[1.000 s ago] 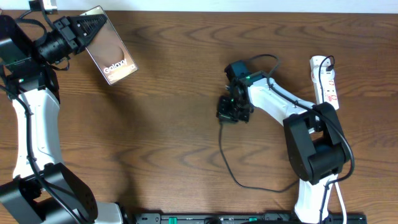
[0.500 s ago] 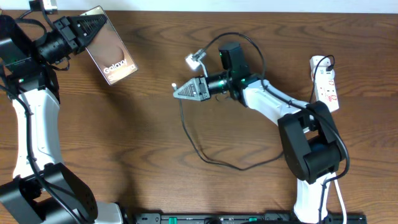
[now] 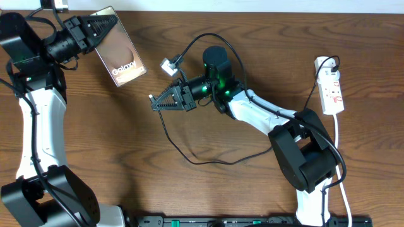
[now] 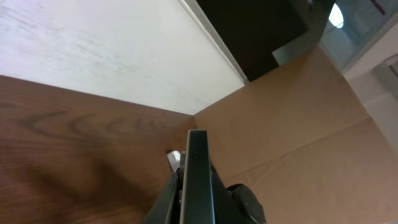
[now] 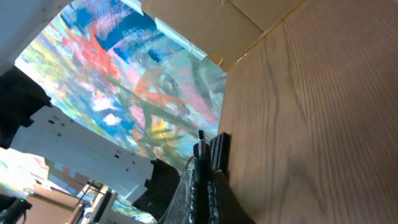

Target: Plug charger to phone and switch on socket

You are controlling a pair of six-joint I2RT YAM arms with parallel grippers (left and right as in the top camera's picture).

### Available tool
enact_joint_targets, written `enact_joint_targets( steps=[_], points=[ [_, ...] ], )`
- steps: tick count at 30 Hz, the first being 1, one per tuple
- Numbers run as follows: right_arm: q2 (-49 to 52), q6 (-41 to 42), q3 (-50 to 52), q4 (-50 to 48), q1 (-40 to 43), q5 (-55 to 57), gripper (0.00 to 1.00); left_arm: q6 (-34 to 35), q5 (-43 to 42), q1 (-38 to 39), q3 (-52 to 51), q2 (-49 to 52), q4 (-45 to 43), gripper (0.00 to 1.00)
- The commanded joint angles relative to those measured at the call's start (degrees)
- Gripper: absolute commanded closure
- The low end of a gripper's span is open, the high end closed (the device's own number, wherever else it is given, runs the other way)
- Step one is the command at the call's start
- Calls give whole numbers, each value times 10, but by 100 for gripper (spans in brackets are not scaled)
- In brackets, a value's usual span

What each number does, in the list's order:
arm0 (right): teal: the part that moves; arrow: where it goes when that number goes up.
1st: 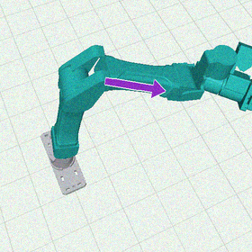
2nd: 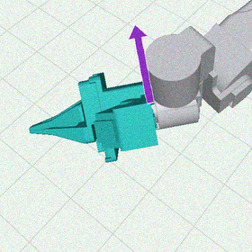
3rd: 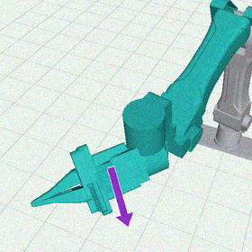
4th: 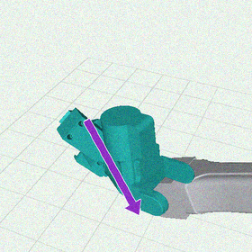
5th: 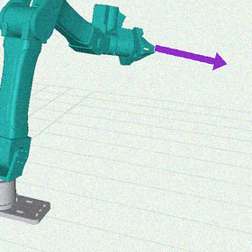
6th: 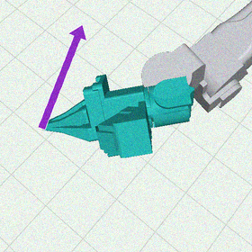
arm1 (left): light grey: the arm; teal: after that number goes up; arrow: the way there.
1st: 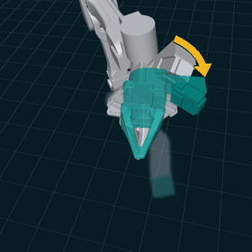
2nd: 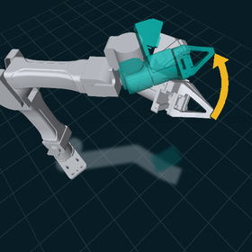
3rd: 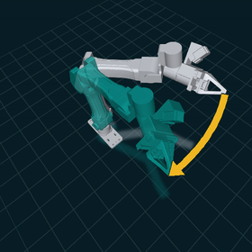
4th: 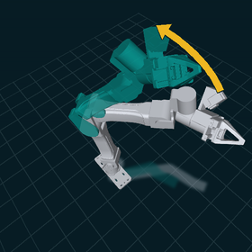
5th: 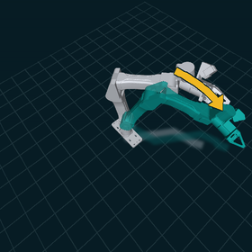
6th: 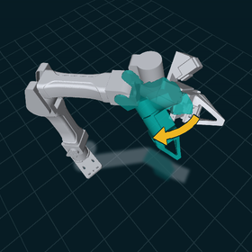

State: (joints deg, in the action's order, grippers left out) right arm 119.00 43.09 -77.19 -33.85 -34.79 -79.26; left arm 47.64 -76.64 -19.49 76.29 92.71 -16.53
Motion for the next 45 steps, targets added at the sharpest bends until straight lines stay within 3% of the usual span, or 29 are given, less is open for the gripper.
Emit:
enact_joint_targets(
  steps=[1, 11, 26, 34, 45],
  points=[
    [3, 28, -5, -16, 0, -4, 99, -23, -25, 0, 1, -2, -5, 93],
    [3, 118, -5, -154, -2, 3, 99, -45, -44, 0, 1, -2, -5, 92],
    [3, 118, -5, -156, -6, 9, 99, -54, -37, 37, 1, -2, -5, 92],
    [3, 167, -5, -237, -6, 9, 99, -54, -37, 45, 1, -2, -5, 93],
    [3, 167, -5, -233, -6, 9, 99, -54, -35, 49, 1, -2, -5, 93]
  ],
)
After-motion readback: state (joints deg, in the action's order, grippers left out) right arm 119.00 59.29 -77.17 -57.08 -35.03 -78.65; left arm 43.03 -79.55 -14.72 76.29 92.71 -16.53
